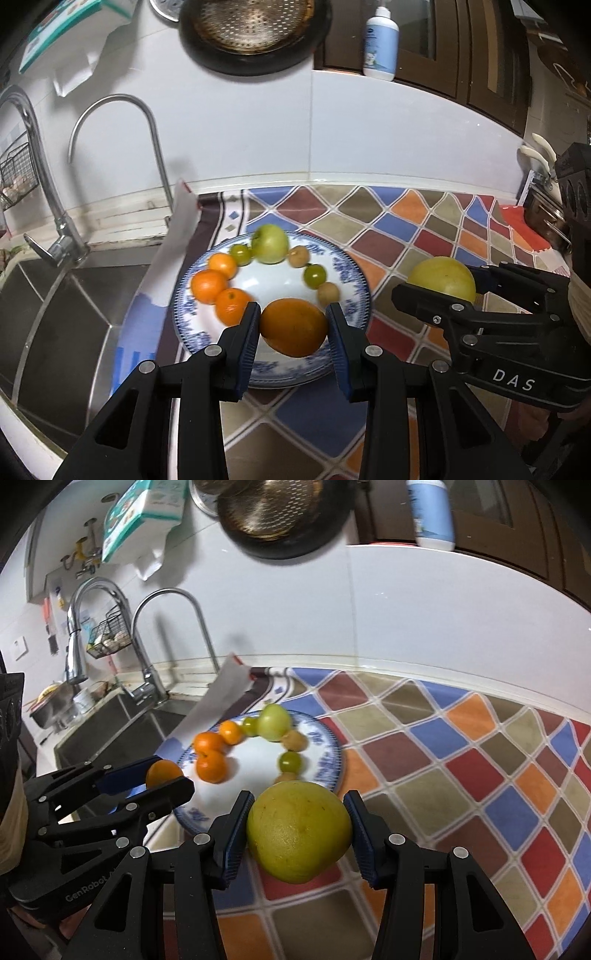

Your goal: Organize fruits

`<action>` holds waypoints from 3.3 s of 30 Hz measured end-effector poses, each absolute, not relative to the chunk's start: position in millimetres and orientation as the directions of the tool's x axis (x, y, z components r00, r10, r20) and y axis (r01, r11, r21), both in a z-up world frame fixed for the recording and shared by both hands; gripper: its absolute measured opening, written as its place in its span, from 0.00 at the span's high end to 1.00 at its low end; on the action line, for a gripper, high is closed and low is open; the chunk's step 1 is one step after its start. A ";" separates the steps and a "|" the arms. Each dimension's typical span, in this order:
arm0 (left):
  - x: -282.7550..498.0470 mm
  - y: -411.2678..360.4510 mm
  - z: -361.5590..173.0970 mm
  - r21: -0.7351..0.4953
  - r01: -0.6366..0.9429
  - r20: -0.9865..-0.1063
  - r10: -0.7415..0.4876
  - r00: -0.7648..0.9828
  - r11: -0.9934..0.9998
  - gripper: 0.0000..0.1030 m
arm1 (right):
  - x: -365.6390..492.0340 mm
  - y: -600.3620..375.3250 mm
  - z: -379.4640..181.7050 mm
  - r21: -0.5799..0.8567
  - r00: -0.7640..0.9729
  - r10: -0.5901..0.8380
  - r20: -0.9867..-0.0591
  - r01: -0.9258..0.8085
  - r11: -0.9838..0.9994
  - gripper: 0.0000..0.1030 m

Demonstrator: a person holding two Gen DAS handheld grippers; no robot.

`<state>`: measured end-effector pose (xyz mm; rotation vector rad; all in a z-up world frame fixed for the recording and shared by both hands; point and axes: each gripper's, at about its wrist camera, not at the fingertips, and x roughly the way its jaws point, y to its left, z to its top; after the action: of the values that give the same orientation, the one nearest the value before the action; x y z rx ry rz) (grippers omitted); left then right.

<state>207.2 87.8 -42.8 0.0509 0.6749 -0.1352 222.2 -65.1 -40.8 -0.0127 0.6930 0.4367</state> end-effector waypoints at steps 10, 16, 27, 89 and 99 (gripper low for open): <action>222.3 120.6 -63.3 -0.007 0.170 -0.670 -0.131 0.731 0.985 0.65 | 238.1 -27.1 -59.1 0.160 0.650 0.395 -0.649 -0.392 0.906 0.51; 235.0 127.1 -74.0 -0.017 0.206 -0.684 -0.161 0.712 0.978 0.65 | 250.0 -16.4 -70.6 0.169 0.636 0.388 -0.667 -0.378 0.910 0.51; 257.4 129.7 -88.2 -0.050 0.220 -0.709 -0.190 0.679 0.974 0.65 | 271.1 -11.9 -84.8 0.174 0.618 0.375 -0.691 -0.361 0.916 0.51; 10.1 60.1 10.9 0.105 0.063 -0.404 -0.015 0.915 0.993 0.00 | 15.0 -129.5 0.6 0.049 0.862 0.115 -0.493 -0.104 0.993 0.15; -13.2 53.7 14.6 0.105 0.063 -0.393 -0.017 0.919 0.992 0.00 | -9.1 -135.8 3.1 0.049 0.870 0.117 -0.478 -0.107 0.993 0.15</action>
<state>-13.2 53.7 14.6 0.1166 0.4027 -0.0413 -9.1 -135.8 3.1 0.0210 0.5012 0.1169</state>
